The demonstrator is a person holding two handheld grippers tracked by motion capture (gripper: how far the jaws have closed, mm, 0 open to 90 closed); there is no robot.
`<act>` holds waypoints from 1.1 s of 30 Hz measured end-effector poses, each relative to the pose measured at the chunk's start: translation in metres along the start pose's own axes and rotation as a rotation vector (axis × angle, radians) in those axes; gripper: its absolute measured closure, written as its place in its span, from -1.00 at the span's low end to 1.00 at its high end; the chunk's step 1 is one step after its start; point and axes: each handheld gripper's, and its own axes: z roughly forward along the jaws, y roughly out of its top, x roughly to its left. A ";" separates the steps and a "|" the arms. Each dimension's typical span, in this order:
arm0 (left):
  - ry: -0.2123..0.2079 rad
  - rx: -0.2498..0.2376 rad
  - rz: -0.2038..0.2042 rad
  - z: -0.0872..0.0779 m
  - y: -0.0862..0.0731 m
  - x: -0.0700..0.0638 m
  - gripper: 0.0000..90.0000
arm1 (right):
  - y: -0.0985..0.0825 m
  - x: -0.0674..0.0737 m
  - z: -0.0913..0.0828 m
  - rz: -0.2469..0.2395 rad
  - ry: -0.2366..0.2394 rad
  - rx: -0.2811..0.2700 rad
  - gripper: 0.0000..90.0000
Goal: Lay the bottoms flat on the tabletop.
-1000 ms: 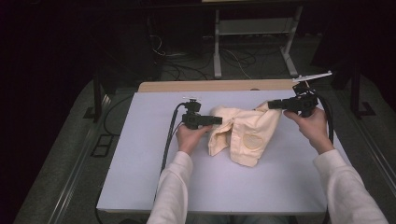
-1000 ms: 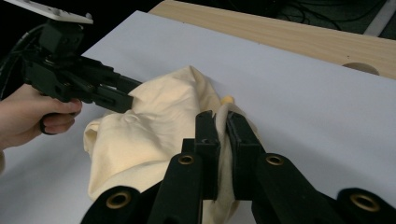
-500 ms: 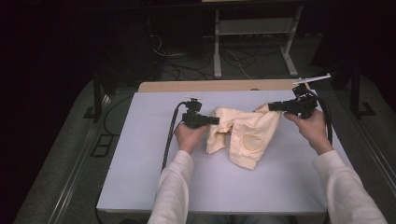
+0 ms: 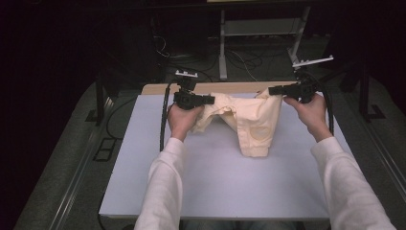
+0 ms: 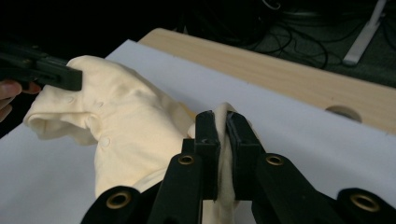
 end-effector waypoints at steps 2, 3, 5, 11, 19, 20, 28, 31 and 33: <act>0.007 -0.031 0.020 -0.007 0.007 -0.004 0.86 | 0.012 0.002 -0.005 -0.010 -0.020 -0.032 0.85; 0.007 -0.031 0.020 -0.007 0.007 -0.004 0.86 | 0.012 0.002 -0.005 -0.010 -0.020 -0.032 0.85; 0.001 -0.057 0.033 -0.011 0.008 -0.007 0.86 | 0.015 0.002 -0.011 -0.005 -0.034 -0.063 0.85; 0.005 -0.025 0.039 -0.005 -0.003 -0.008 0.85 | -0.002 -0.007 -0.009 0.028 -0.031 -0.050 0.85; -0.001 -0.008 0.023 0.004 -0.012 -0.004 0.85 | -0.022 -0.021 -0.005 0.075 -0.026 -0.041 0.84; -0.005 -0.005 0.017 0.006 -0.015 -0.003 0.85 | -0.023 -0.021 -0.005 0.077 -0.024 -0.038 0.84; -0.048 -0.004 -0.048 0.018 -0.062 0.005 0.85 | -0.051 -0.020 0.001 0.098 0.027 -0.025 0.84; -0.056 0.031 -0.071 0.025 -0.080 0.009 0.85 | -0.070 -0.022 0.006 0.113 0.042 -0.005 0.84; -0.076 0.041 -0.094 0.029 -0.096 0.011 0.85 | -0.076 -0.023 0.008 0.120 0.044 0.004 0.84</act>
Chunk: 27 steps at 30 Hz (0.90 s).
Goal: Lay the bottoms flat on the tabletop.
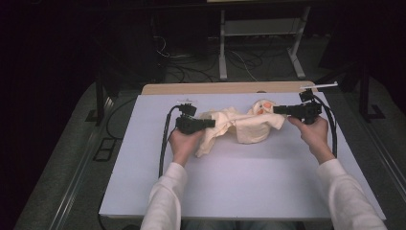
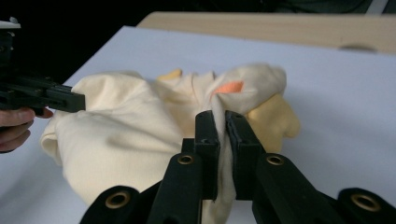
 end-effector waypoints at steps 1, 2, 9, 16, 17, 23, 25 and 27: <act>-0.009 0.007 -0.007 0.002 -0.005 0.000 0.85 | -0.012 -0.003 0.004 0.011 -0.004 0.022 0.84; -0.012 0.021 -0.004 0.003 -0.009 0.000 0.85 | -0.012 -0.003 0.004 0.011 -0.004 0.022 0.84; -0.033 0.076 0.052 0.006 -0.030 -0.013 0.84 | -0.046 -0.008 0.009 0.026 -0.010 0.082 0.84; -0.049 0.108 0.082 0.001 -0.043 -0.024 0.84 | -0.060 -0.005 0.005 0.033 -0.003 0.102 0.84; -0.055 0.118 0.079 0.002 -0.044 -0.025 0.84 | -0.062 -0.004 0.003 0.031 -0.005 0.105 0.84; -0.046 0.162 0.116 0.002 -0.047 -0.034 0.84 | -0.072 0.000 -0.003 0.052 0.001 0.104 0.83; -0.043 0.176 0.127 0.003 -0.049 -0.037 0.84 | -0.077 0.001 -0.007 0.064 0.002 0.109 0.83; -0.042 0.177 0.130 0.003 -0.049 -0.038 0.84 | -0.079 0.002 -0.009 0.066 0.004 0.112 0.83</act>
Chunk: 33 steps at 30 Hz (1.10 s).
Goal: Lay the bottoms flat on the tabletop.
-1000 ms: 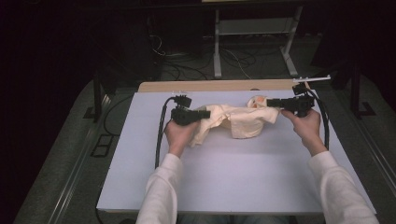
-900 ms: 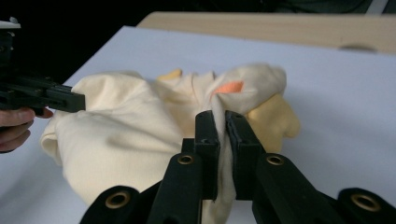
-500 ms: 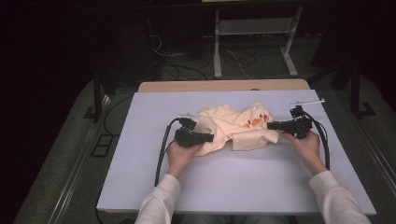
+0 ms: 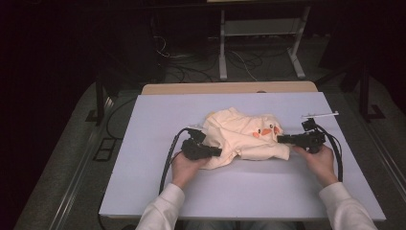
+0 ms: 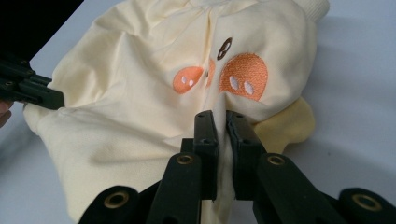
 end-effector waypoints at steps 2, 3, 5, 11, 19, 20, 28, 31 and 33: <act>-0.009 0.001 -0.005 0.001 -0.001 -0.002 0.84 | -0.004 0.001 -0.003 -0.002 -0.007 0.011 0.83; -0.011 0.004 -0.004 0.001 -0.002 -0.003 0.84 | -0.008 0.001 -0.004 0.002 -0.011 0.015 0.83; -0.017 0.015 -0.004 0.004 -0.003 -0.006 0.83 | -0.012 0.000 -0.004 0.003 -0.018 0.029 0.82; -0.033 0.057 -0.001 0.009 -0.005 -0.010 0.83 | -0.017 -0.003 -0.005 0.016 -0.026 0.057 0.82; -0.048 0.109 0.017 0.019 -0.008 -0.022 0.83 | -0.018 -0.007 -0.010 0.020 -0.048 0.062 0.81; -0.051 0.108 0.017 0.020 -0.008 -0.024 0.83 | -0.018 -0.007 -0.010 0.020 -0.050 0.061 0.81; -0.057 0.134 0.040 0.025 -0.014 -0.038 0.83 | -0.018 -0.011 -0.014 0.023 -0.064 0.066 0.81; -0.062 0.136 0.034 0.025 -0.014 -0.038 0.82 | -0.018 -0.012 -0.014 0.023 -0.062 0.074 0.80; -0.065 0.134 0.035 0.025 -0.014 -0.037 0.81 | -0.019 -0.012 -0.013 0.021 -0.063 0.076 0.80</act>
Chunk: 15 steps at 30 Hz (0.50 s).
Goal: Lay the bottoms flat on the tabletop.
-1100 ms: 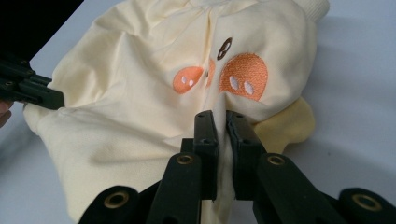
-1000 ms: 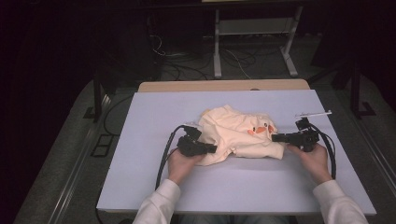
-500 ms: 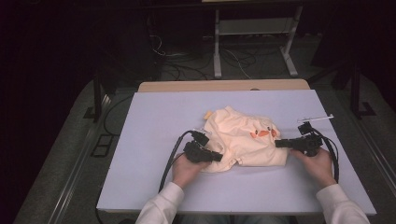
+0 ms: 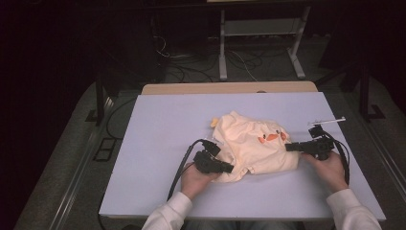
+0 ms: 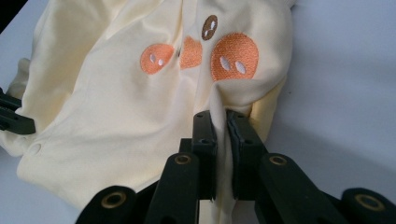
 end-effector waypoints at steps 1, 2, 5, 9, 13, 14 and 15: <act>-0.001 -0.004 0.001 0.000 0.000 0.000 0.72 | 0.000 0.000 0.001 0.007 0.001 0.005 0.78; -0.003 -0.011 0.002 -0.001 0.000 0.000 0.72 | 0.000 0.000 0.001 0.007 0.001 0.005 0.78; 0.018 -0.019 0.014 -0.004 0.002 -0.002 0.56 | 0.000 -0.001 0.000 0.010 0.005 0.001 0.71; 0.047 -0.049 0.038 -0.009 0.003 -0.003 0.38 | 0.000 -0.002 -0.002 0.004 -0.013 -0.003 0.59; 0.037 -0.091 0.038 -0.017 0.006 -0.003 0.20 | 0.000 -0.001 -0.005 -0.002 -0.034 -0.024 0.44; 0.029 -0.110 0.037 -0.019 0.008 -0.003 0.20 | 0.000 -0.001 -0.005 -0.004 -0.035 -0.031 0.40; 0.032 -0.119 0.039 -0.020 0.009 -0.003 0.16 | 0.001 -0.001 -0.007 -0.007 -0.037 -0.040 0.33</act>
